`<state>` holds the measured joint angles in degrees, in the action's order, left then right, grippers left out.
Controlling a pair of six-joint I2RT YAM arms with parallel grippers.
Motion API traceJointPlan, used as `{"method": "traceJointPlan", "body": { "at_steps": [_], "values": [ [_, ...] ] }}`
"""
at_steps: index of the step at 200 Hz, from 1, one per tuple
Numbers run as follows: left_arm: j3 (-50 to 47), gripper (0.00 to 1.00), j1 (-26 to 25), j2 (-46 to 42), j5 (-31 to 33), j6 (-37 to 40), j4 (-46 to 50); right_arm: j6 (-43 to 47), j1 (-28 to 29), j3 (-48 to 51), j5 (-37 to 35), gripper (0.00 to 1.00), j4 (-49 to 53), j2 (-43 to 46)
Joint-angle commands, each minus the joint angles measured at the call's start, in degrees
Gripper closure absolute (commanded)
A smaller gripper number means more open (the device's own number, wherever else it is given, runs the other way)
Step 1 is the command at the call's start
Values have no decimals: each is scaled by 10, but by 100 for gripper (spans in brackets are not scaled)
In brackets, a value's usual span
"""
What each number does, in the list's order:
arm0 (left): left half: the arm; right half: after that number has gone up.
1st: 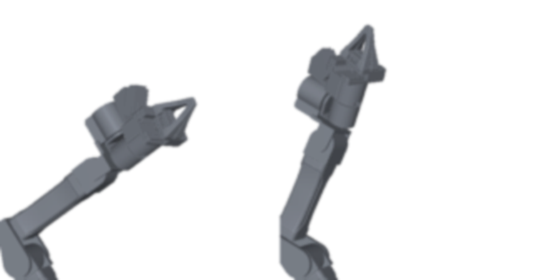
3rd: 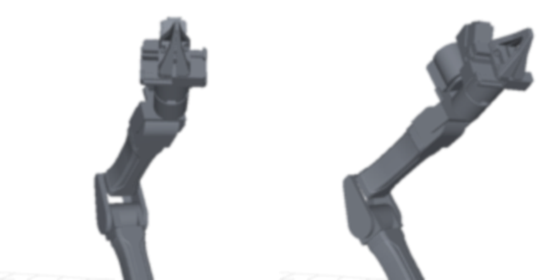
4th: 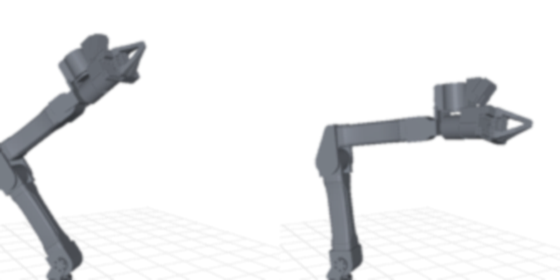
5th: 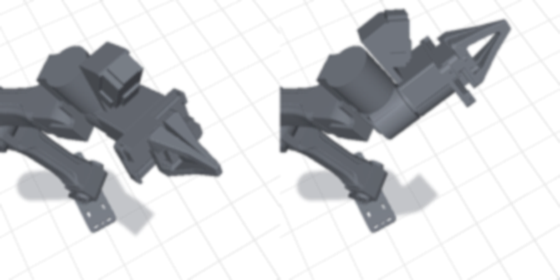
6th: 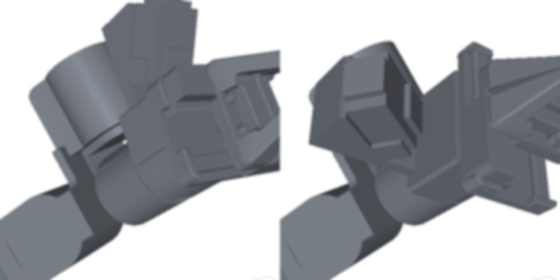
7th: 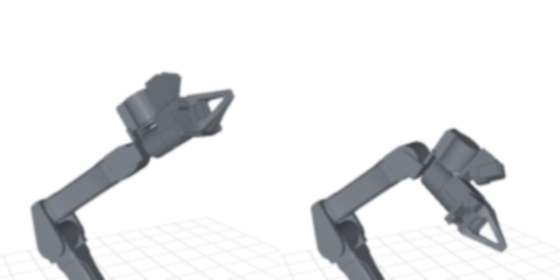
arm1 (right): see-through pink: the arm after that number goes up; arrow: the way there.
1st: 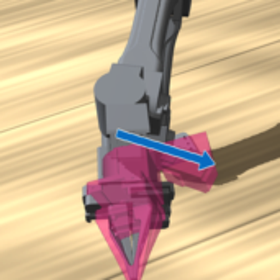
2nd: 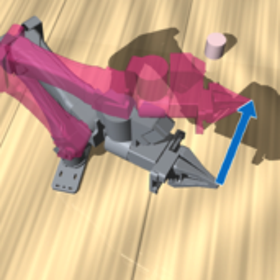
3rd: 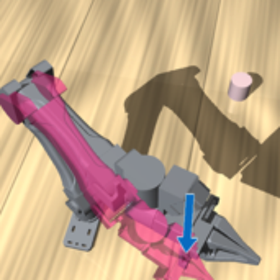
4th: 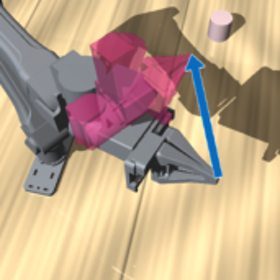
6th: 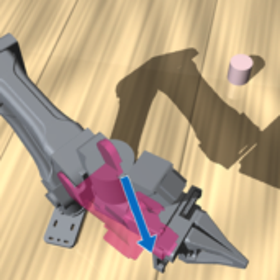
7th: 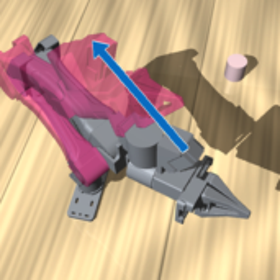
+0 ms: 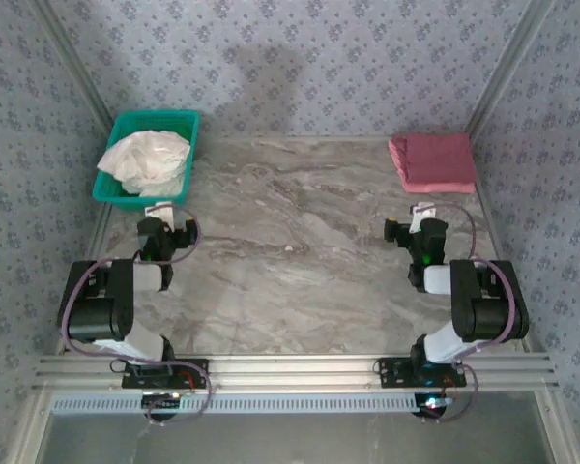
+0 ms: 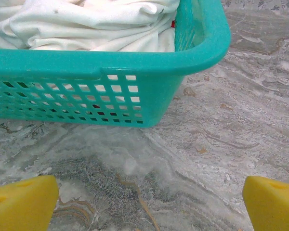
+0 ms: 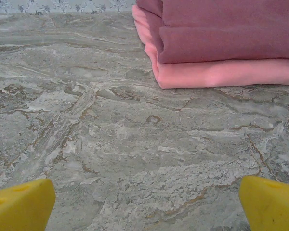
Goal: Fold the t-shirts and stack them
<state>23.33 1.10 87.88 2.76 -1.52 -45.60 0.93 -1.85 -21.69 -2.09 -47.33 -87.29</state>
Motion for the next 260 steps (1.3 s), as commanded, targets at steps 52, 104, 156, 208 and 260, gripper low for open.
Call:
{"method": "traceJointPlan", "body": {
  "at_steps": [52,104,156,208,260],
  "values": [
    [5,2,5,1,-18,-1,-7,2,-2,-7,4,0,6,-1],
    [5,2,7,0,-21,-2,-8,1,-2,-8,5,0,7,-1],
    [36,2,-53,-238,67,-21,212,-102,16,-63,-118,0,274,216],
    [328,10,60,-217,-32,-158,562,-112,127,-306,-13,9,518,215],
    [643,10,82,103,-50,-116,722,-98,226,-444,-19,11,556,73]
  ]
}}
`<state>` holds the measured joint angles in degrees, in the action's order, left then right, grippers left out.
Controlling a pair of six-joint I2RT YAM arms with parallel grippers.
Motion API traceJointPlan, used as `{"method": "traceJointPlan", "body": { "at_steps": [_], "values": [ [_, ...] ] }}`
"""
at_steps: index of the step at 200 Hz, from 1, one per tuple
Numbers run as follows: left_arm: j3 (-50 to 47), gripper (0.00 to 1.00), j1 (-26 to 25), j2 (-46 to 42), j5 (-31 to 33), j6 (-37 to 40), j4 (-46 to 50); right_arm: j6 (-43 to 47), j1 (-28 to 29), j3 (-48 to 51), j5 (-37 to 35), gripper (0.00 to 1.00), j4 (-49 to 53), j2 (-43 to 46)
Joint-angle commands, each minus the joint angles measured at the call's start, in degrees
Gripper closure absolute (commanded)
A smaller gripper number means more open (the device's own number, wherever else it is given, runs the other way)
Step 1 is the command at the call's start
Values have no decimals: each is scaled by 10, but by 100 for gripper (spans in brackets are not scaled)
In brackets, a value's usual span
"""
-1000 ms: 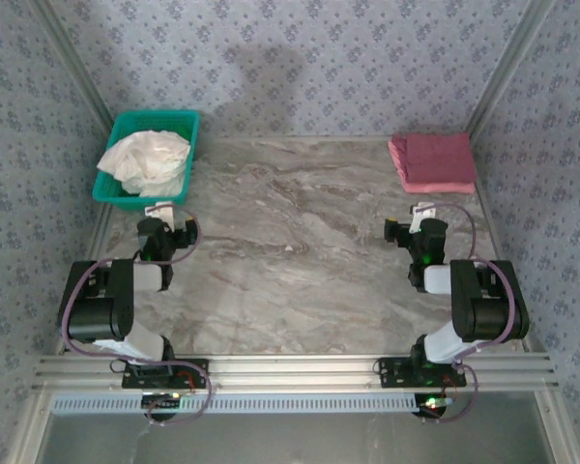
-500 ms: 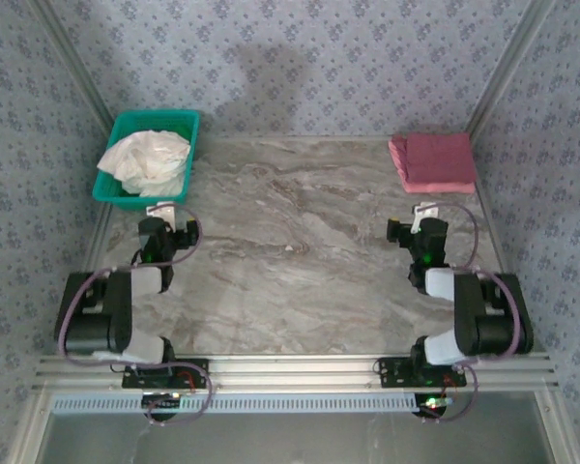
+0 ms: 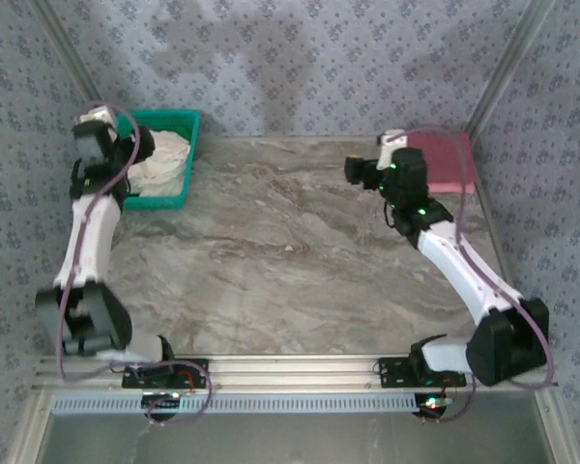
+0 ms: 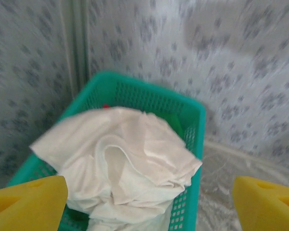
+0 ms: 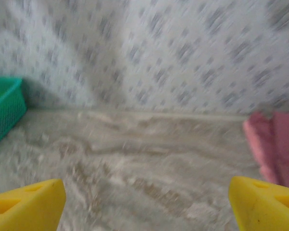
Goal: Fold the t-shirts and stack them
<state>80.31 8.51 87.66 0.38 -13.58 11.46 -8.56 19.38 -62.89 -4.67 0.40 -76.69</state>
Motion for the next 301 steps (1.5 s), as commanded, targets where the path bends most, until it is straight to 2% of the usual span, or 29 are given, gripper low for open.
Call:
{"method": "traceJointPlan", "body": {
  "at_steps": [1,18,50,62,74,84,95,110,152,184,209,262,301],
  "values": [
    [78,10,9,109,-25,5,153,-4,15,-33,7,11,79,-34],
    [161,10,18,196,-15,14,194,-11,24,-31,15,12,78,-35],
    [267,11,24,315,-1,47,225,-3,37,-5,-13,12,96,-6],
    [306,18,25,348,2,63,235,0,37,2,-20,12,107,6],
    [353,35,27,374,-4,71,254,2,37,9,-27,12,117,19],
    [386,61,27,388,-12,73,270,5,38,15,-32,12,120,29],
    [418,84,25,390,-16,65,295,6,38,19,-37,11,123,38],
    [446,100,15,376,-16,62,308,9,38,21,-41,11,125,44],
    [552,100,-26,307,-2,67,346,11,38,2,-28,11,126,32],
    [722,100,-68,297,-21,66,406,13,38,-12,-29,11,122,25],
    [823,100,-125,282,-42,80,422,14,38,-14,-44,11,115,31],
    [826,100,-265,180,-82,82,349,20,33,-12,-68,11,114,57],
    [808,100,-324,143,-106,59,343,6,19,4,-77,11,112,88]
  ]
}}
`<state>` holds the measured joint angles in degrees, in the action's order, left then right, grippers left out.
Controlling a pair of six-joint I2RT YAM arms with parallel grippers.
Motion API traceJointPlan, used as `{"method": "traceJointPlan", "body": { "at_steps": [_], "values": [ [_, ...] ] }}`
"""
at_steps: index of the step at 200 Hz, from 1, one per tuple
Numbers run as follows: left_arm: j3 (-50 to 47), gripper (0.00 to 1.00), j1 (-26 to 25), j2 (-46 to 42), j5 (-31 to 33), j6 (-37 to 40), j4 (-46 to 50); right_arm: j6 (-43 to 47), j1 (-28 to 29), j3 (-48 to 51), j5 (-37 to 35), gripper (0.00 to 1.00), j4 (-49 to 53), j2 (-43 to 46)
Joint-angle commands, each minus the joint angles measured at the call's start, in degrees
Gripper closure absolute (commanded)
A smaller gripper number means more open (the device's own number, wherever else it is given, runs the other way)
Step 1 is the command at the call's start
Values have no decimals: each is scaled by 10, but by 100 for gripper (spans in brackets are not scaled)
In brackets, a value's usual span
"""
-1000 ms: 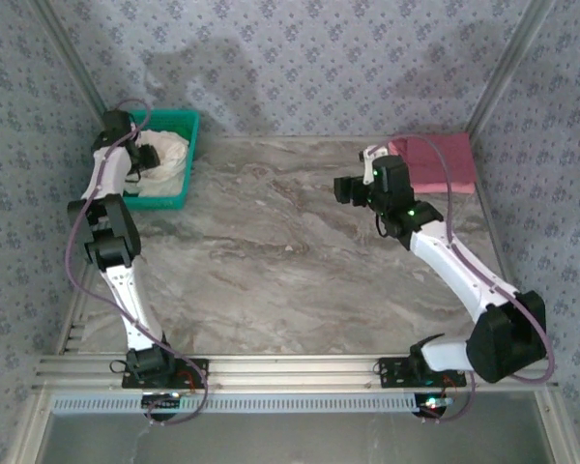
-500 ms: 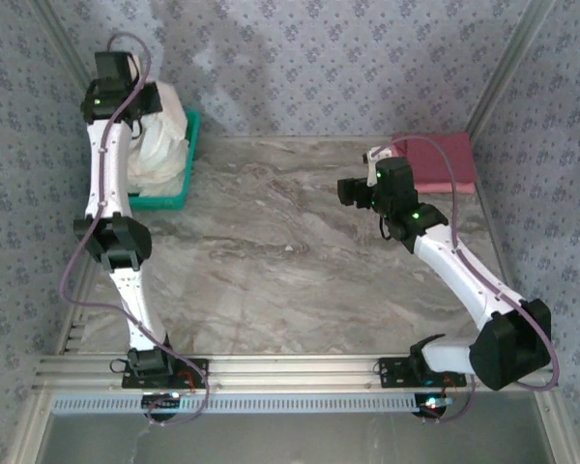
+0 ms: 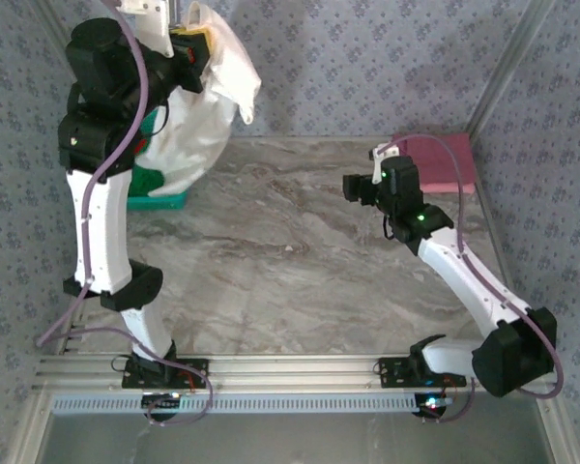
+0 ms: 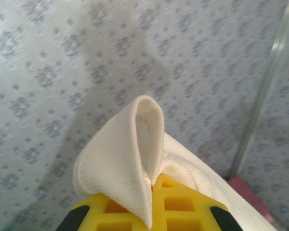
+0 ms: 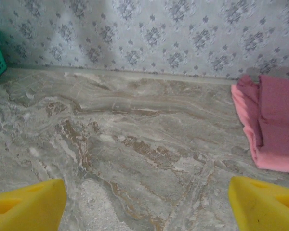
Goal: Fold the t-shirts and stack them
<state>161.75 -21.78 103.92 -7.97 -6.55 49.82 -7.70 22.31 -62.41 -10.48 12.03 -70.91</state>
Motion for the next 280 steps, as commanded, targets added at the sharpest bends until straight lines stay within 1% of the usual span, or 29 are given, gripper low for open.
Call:
{"method": "traceJointPlan", "body": {
  "at_steps": [1,17,28,43,59,70,79,96,101,111,115,118,121,136,142,160,167,181,197,207,219,226,234,245,251,256,266,273,280],
  "values": [
    [-8,100,-22,-21,-22,-12,-42,-3,-10,-1,-18,11,-4,32],
    [-39,100,-25,-24,-22,-25,-58,-8,-18,7,-18,11,-4,46],
    [-42,100,-30,-11,-44,-20,-69,-13,-24,14,-18,11,-5,56],
    [-42,100,-33,23,-86,-19,-76,-23,-34,19,-17,11,2,65],
    [-42,100,-46,78,-110,-35,-72,-48,-44,25,-20,10,20,76],
    [-39,100,-68,126,-136,-23,-67,-63,-52,35,-27,10,20,88],
    [-23,100,-92,171,-132,-17,-57,-71,-60,46,-31,10,12,99],
    [51,100,-144,264,-140,16,-39,-81,-73,61,-30,10,8,115],
    [73,87,-159,288,-141,28,-37,-84,-78,62,-31,9,12,119],
    [95,42,-180,319,-139,40,-39,-90,-86,62,-36,9,24,125],
    [98,25,-185,325,-139,40,-41,-93,-90,62,-40,8,30,127],
    [98,20,-188,328,-139,39,-43,-96,-92,61,-42,8,34,130],
    [98,18,-188,329,-138,36,-45,-98,-95,62,-43,8,37,133],
    [98,13,-183,322,-126,22,-35,-102,-108,65,-43,8,52,148],
    [98,13,-177,313,-115,19,-24,-101,-114,67,-43,8,56,154],
    [97,24,-150,274,-91,8,25,-100,-131,77,-31,8,56,165],
    [97,26,-137,258,-81,3,50,-96,-138,79,-10,8,52,162],
    [95,22,-114,231,-58,6,111,-75,-143,76,36,9,37,144],
    [80,22,-96,209,-2,18,187,-56,-134,62,109,11,34,101],
    [59,27,-83,198,8,21,221,-37,-120,52,155,12,35,65],
    [-9,31,-70,171,5,16,234,-15,-94,28,160,12,60,11],
    [-102,31,-67,131,6,12,204,-14,-81,5,146,12,89,-25],
    [-269,29,-58,50,1,-4,108,-14,-75,-16,140,14,113,-63],
    [-527,22,-21,-80,-27,-60,-80,-18,-68,-30,134,17,124,-99],
    [-632,16,9,-140,-42,-98,-166,-25,-66,-31,129,17,122,-110],
    [-706,13,34,-181,-48,-116,-209,-30,-67,-30,131,17,117,-116],
    [-800,10,63,-247,-34,-108,-239,-42,-67,-26,151,17,103,-127],
    [-844,6,71,-274,-15,-89,-231,-45,-63,-27,168,18,96,-136],
    [-873,6,76,-288,-4,-74,-210,-43,-47,-35,167,18,89,-147]
  ]
}}
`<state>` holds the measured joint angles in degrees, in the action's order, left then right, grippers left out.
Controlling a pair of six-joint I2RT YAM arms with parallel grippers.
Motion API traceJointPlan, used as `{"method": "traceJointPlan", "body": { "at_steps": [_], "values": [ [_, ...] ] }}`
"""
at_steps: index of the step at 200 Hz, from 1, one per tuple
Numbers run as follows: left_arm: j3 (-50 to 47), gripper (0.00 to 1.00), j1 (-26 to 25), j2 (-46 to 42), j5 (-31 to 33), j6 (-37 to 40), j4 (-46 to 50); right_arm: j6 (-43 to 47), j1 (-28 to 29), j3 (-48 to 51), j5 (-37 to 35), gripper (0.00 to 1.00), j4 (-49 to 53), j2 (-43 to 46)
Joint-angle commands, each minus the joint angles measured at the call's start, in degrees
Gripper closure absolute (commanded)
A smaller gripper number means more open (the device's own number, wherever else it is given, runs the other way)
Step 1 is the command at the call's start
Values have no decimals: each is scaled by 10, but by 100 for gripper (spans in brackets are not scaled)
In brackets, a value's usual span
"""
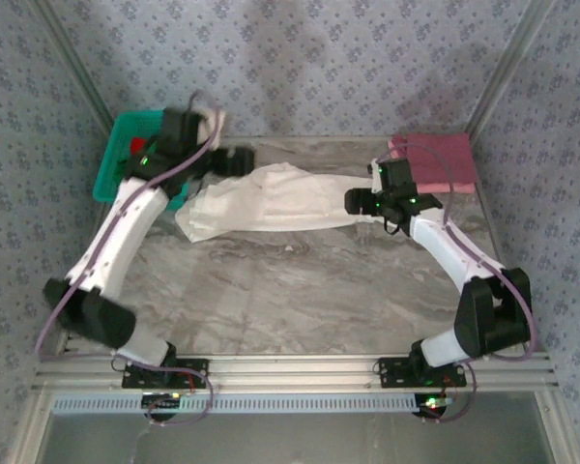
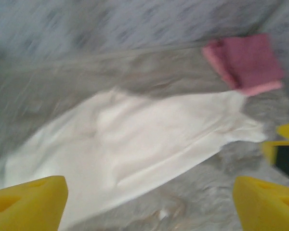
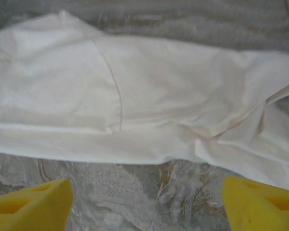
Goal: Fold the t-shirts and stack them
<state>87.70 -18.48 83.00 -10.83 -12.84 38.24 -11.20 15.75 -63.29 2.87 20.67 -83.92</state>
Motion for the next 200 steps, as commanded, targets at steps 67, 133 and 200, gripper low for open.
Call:
{"method": "traceJointPlan", "body": {
  "at_steps": [67,133,200],
  "values": [
    [-372,13,65,-95,8,-78,-237,174,173,-193,-24,16,7,-236],
    [-375,15,76,-44,14,-62,-278,177,195,-343,-37,21,30,-423],
    [-373,15,85,-25,17,-71,-318,147,164,-431,-31,88,57,-479]
  ]
}}
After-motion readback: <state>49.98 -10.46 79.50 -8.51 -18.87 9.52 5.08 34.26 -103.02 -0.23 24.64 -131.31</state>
